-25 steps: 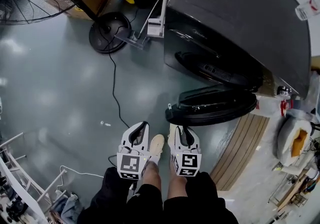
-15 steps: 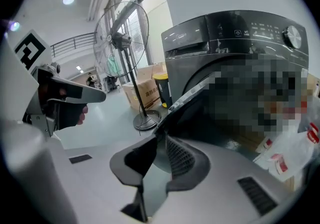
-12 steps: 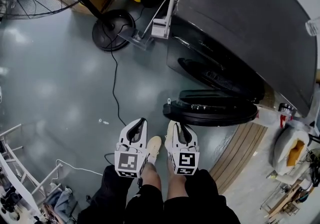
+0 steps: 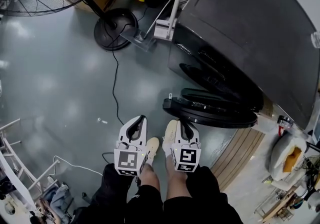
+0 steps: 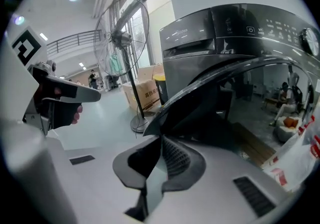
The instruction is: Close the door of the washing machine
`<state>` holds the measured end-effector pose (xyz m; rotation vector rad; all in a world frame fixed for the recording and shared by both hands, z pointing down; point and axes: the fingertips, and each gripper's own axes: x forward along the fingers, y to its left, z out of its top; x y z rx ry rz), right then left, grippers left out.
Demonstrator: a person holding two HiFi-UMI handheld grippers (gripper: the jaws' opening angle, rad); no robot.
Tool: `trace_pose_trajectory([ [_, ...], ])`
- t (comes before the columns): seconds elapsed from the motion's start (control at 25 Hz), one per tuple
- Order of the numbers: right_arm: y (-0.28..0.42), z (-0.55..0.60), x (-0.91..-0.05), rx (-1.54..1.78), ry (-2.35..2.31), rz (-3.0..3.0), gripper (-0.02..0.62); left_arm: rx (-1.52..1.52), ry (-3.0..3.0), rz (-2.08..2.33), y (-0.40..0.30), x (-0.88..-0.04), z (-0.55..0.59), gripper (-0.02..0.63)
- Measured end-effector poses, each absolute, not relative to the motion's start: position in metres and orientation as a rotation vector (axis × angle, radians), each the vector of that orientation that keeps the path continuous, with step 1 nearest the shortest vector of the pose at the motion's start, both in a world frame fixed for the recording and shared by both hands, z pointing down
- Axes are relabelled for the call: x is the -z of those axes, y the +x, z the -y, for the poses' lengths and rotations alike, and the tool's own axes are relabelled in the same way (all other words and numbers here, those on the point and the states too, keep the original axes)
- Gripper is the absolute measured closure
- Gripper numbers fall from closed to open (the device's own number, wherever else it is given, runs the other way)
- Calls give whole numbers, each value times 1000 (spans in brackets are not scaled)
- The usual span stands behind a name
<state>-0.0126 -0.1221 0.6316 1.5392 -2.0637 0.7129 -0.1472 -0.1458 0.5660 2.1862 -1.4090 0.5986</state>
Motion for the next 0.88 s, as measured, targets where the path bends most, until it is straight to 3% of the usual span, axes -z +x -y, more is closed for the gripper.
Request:
trace_pose_trajectory([
  [0.88, 10, 201, -627, -652, 1552, 2045, 578, -565, 2196, 1467, -133, -543, 211, 575],
])
